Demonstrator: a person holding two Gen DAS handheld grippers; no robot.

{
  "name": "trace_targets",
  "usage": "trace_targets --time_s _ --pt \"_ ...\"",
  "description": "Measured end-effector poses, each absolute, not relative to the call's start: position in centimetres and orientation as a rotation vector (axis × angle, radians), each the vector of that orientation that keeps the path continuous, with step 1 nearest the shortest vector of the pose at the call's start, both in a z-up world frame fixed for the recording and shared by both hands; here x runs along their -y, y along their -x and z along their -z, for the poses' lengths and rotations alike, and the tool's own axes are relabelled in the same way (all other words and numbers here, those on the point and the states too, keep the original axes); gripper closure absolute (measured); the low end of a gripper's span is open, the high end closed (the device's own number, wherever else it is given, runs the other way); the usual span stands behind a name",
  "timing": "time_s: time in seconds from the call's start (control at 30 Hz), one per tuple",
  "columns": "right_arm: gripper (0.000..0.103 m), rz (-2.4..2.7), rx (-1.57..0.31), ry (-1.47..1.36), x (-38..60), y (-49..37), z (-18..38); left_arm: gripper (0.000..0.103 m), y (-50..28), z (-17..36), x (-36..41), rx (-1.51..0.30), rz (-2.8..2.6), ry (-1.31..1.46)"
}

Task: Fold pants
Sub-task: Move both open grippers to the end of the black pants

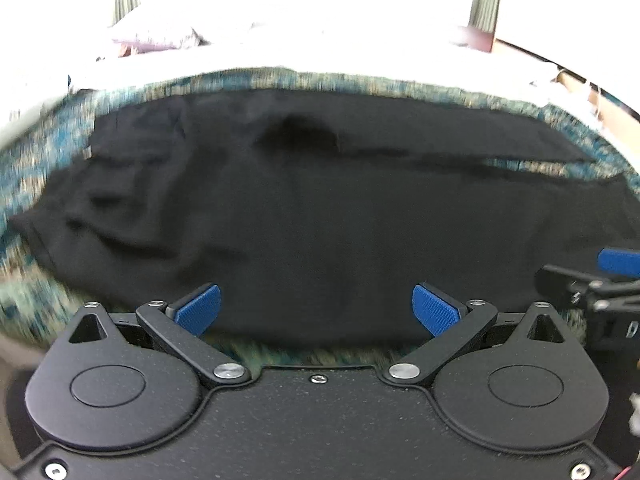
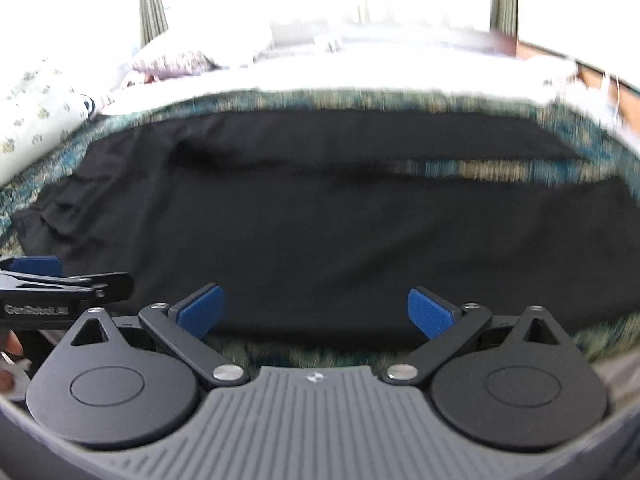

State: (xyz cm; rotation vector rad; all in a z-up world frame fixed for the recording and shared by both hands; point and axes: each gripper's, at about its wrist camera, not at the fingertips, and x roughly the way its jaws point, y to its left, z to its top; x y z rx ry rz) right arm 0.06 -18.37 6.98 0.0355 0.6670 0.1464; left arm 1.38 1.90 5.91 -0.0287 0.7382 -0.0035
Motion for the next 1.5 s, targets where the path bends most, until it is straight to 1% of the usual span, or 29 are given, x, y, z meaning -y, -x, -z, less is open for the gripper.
trace_targets --time_s 0.3,0.43,0.73,0.8,1.0,1.17,1.3,1.5 --pt "0.0 -0.099 -0.554 0.028 19.7 -5.1 -12.3 0.0 -7.8 -11.2 -7.5 -0.652 -0.114 -0.023" --pt "0.0 -0.063 -0.528 0.017 20.8 -8.1 -13.7 0.0 -11.0 -12.1 -10.3 -0.659 -0.13 0.01" --pt "0.0 0.066 -0.562 -0.152 26.3 -15.7 -15.0 0.0 -19.3 -12.3 -16.2 -0.71 -0.196 0.121" --pt "0.002 0.09 -0.579 -0.183 27.3 -17.4 -14.8 0.0 -21.0 -12.1 -17.3 -0.725 -0.212 0.151" --pt "0.002 0.155 -0.676 -0.292 30.4 -23.2 -12.7 0.0 -26.8 -10.3 -20.8 -0.803 -0.269 0.206" --pt "0.002 0.198 -0.745 -0.325 32.0 -28.0 -11.0 0.0 -31.4 -8.8 -23.6 -0.862 -0.331 0.244" --pt "0.001 0.227 -0.785 -0.331 32.3 -31.9 -9.6 0.0 -34.6 -7.7 -26.3 -0.89 -0.372 0.38" --pt "0.0 0.292 -0.793 -0.311 32.1 -36.7 -7.9 0.0 -38.3 -6.1 -29.3 -0.888 -0.457 0.542"
